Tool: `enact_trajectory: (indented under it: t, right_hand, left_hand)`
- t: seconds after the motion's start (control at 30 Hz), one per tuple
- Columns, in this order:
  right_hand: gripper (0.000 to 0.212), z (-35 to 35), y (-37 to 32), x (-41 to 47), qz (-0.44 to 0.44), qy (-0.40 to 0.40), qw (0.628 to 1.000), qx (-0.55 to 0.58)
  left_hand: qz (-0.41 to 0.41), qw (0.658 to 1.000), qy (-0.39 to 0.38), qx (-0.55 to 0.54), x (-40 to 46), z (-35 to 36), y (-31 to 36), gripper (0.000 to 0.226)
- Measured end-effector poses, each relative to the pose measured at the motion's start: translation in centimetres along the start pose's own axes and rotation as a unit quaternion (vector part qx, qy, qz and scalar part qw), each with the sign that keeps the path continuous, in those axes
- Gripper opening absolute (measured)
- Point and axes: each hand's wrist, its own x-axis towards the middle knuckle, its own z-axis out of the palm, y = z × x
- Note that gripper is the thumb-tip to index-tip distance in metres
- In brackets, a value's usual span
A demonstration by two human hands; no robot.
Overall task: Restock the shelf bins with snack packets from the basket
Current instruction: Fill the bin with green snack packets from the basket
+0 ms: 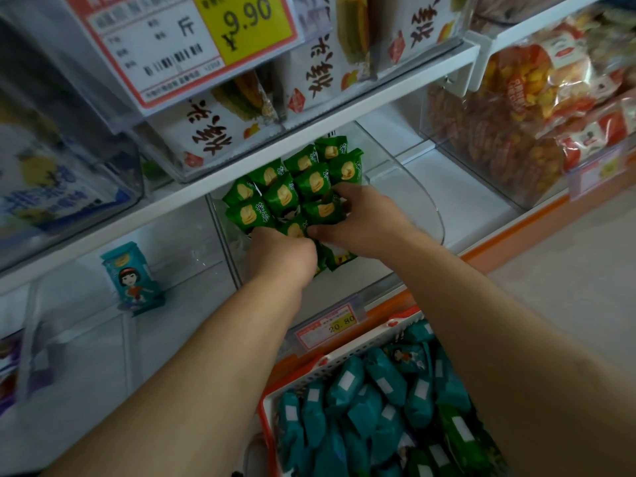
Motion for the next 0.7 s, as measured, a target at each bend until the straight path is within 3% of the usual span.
enact_trajectory:
  t: [0.13,0.47,0.7]
  right_hand:
    - [0.054,1.9,-0.5,0.4,-0.007,0.025,1.000,0.017]
    - [0.040,4.3,-0.8,1.1,-0.008,-0.012,0.999,-0.035]
    - [0.034,4.1,-0.5,1.4,0.012,0.053,0.998,-0.044]
  left_hand:
    - [0.003,1.000,0.024,-0.016,-0.8,-0.1,0.6,0.039]
    - [0.019,0.998,0.029,0.055,-1.9,-0.7,1.9,0.091]
    - [0.003,0.989,-0.004,0.145,-2.0,-0.9,2.3,0.086]
